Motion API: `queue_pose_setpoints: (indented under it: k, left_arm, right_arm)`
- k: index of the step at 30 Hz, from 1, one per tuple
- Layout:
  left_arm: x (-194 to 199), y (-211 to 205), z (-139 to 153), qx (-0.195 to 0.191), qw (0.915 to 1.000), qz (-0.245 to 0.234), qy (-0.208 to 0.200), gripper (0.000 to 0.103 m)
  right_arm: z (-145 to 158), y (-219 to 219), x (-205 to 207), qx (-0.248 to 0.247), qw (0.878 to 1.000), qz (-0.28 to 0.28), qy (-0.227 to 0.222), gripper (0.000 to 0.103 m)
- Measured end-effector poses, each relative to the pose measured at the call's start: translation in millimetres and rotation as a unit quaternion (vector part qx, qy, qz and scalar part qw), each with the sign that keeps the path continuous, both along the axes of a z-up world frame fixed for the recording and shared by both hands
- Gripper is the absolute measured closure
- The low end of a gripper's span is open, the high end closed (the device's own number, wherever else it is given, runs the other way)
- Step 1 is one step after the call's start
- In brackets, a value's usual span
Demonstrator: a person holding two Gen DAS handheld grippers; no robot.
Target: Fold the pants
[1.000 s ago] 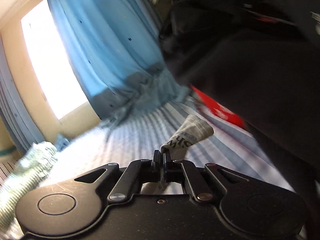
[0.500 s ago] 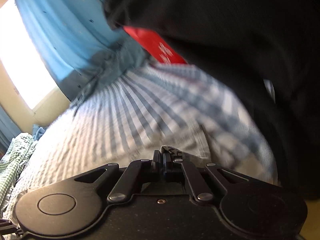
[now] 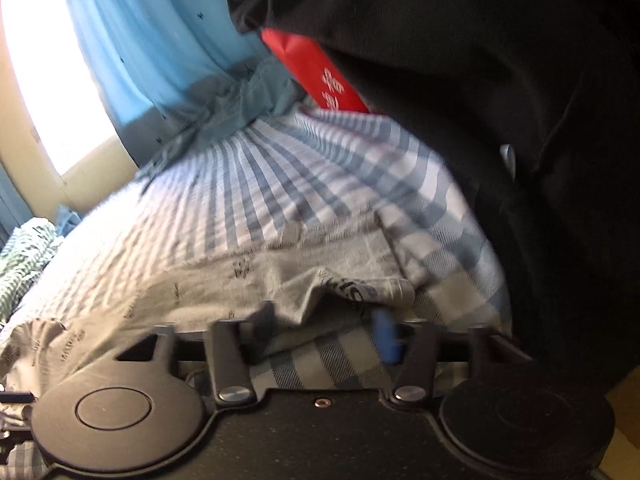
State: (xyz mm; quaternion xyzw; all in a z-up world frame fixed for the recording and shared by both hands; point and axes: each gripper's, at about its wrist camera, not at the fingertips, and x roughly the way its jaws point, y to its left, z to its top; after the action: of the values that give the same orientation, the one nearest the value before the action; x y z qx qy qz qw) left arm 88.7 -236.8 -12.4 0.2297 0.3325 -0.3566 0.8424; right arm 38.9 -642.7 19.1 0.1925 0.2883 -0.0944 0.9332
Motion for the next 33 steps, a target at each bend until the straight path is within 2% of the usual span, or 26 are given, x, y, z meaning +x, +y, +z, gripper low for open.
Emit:
queue_pose_setpoints:
  k: [2, 3, 4, 7, 8, 10, 11, 12, 14, 16, 17, 20, 25, 26, 27, 29, 33]
  left_arm:
    - [-2.3, 7.7, 2.2, -0.012, 0.9997, 0.022, -0.002, 0.023]
    - [-3.0, 11.9, 2.6, -0.018, 0.9991, 0.039, -0.005, 0.018]
    - [-3.1, 15.6, 2.8, -0.024, 0.9981, 0.056, -0.007, 0.016]
    - [0.1, 29.5, 3.0, -0.04, 0.9936, 0.106, 0.006, 0.016]
    - [1.0, 35.0, 2.7, -0.048, 0.9916, 0.12, 0.011, 0.016]
    - [3.5, 43.9, 2.7, -0.058, 0.9883, 0.14, 0.019, 0.016]
    - [5.1, 47.7, 2.3, -0.061, 0.9868, 0.148, 0.021, 0.016]
    - [6.5, 51.3, 1.7, -0.063, 0.9858, 0.154, 0.022, 0.016]
    - [9.9, 56.5, 0.9, -0.064, 0.9838, 0.166, 0.019, 0.016]
    - [12.8, 59.7, 1.2, -0.067, 0.9815, 0.179, 0.013, 0.013]
    - [14.5, 61.0, 1.3, -0.07, 0.9801, 0.185, 0.011, 0.012]
    - [19.1, 66.3, 0.5, -0.086, 0.9737, 0.211, 0.009, 0.008]
    - [28.2, 78.8, -4.1, -0.118, 0.9572, 0.263, 0.029, 0.006]
    - [28.8, 80.8, -4.9, -0.122, 0.9545, 0.27, 0.033, 0.006]
    - [28.9, 86.0, -5.3, -0.128, 0.9516, 0.277, 0.037, 0.006]
    - [28.4, 92.9, -4.9, -0.133, 0.9484, 0.285, 0.038, 0.006]
    - [30.1, 107.7, -5.3, -0.124, 0.9435, 0.305, 0.036, 0.005]
  right_arm:
    - [5.9, -2.0, 6.7, -0.033, 0.999, 0.001, 0.001, 0.027]
    - [8.7, -3.7, 12.1, -0.052, 0.999, 0.004, 0.004, 0.024]
    - [10.4, -7.7, 19.9, -0.065, 0.998, 0.007, 0.006, 0.023]
    - [7.0, -27.5, 40.7, -0.048, 0.999, 0.004, 0.018, 0.024]
    - [6.4, -33.6, 46.1, -0.041, 0.999, 0.001, 0.016, 0.027]
    - [6.4, -38.5, 60.3, -0.048, 0.999, 0.008, 0.021, 0.043]
    - [5.7, -38.7, 68.7, -0.061, 0.998, 0.018, 0.027, 0.055]
    - [4.8, -36.7, 76.9, -0.075, 0.996, 0.03, 0.036, 0.061]
    - [0.1, -33.8, 92.9, -0.097, 0.992, 0.046, 0.066, 0.064]
    - [-3.6, -32.0, 102.6, -0.107, 0.989, 0.057, 0.085, 0.07]
    - [-4.1, -30.0, 105.0, -0.115, 0.988, 0.059, 0.088, 0.084]
    - [2.0, -27.3, 104.8, -0.135, 0.986, 0.057, 0.074, 0.097]
    - [15.2, -27.2, 112.6, -0.153, 0.987, 0.042, 0.038, 0.094]
    - [12.8, -27.5, 117.1, -0.152, 0.986, 0.044, 0.048, 0.085]
    - [8.8, -28.5, 122.5, -0.148, 0.985, 0.05, 0.067, 0.068]
    - [1.3, -33.4, 125.8, -0.131, 0.985, 0.06, 0.094, 0.049]
    - [-6.3, -48.0, 109.2, -0.081, 0.992, 0.043, 0.088, 0.045]
